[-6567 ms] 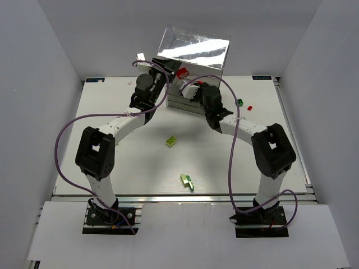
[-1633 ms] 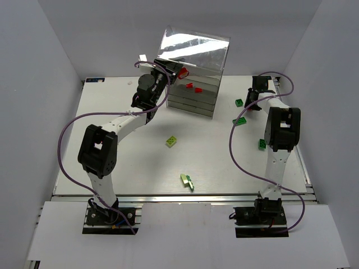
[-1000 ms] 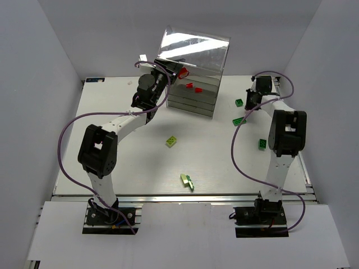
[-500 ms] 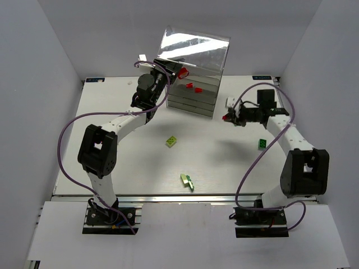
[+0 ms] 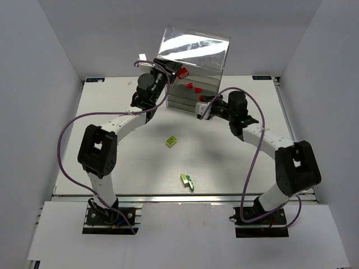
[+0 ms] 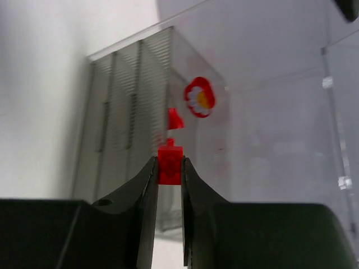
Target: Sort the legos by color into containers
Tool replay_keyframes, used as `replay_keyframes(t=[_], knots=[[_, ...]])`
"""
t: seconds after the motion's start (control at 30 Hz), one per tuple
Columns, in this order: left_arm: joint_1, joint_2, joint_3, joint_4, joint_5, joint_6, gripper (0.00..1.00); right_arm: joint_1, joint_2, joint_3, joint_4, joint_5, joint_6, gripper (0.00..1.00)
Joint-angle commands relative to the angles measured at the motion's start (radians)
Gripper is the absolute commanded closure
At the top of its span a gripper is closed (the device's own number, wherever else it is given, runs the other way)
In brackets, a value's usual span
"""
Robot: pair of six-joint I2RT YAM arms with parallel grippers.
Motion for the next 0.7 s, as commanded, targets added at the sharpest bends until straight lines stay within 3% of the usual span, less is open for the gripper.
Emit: replay_keyframes(t=[0.0, 0.17, 0.3, 0.5, 0.67], knots=[[0.005, -0.034, 0.041, 0.014, 0.013, 0.008, 0.48, 0.056, 0.058, 0.055, 0.247, 0.189, -0.020, 1.00], [0.005, -0.039, 0.038, 0.014, 0.013, 0.011, 0.48, 0.123, 0.146, 0.122, 0.340, 0.329, -0.034, 1.00], [0.005, -0.045, 0.027, 0.020, 0.013, 0.011, 0.48, 0.157, 0.224, 0.185, 0.416, 0.539, -0.071, 1.00], [0.005, -0.042, 0.025, 0.023, 0.013, 0.009, 0.48, 0.185, 0.307, 0.288, 0.385, 0.689, -0.123, 1.00], [0.005, -0.037, 0.030, 0.026, 0.013, 0.008, 0.48, 0.188, 0.338, 0.319, 0.306, 0.708, -0.178, 1.00]])
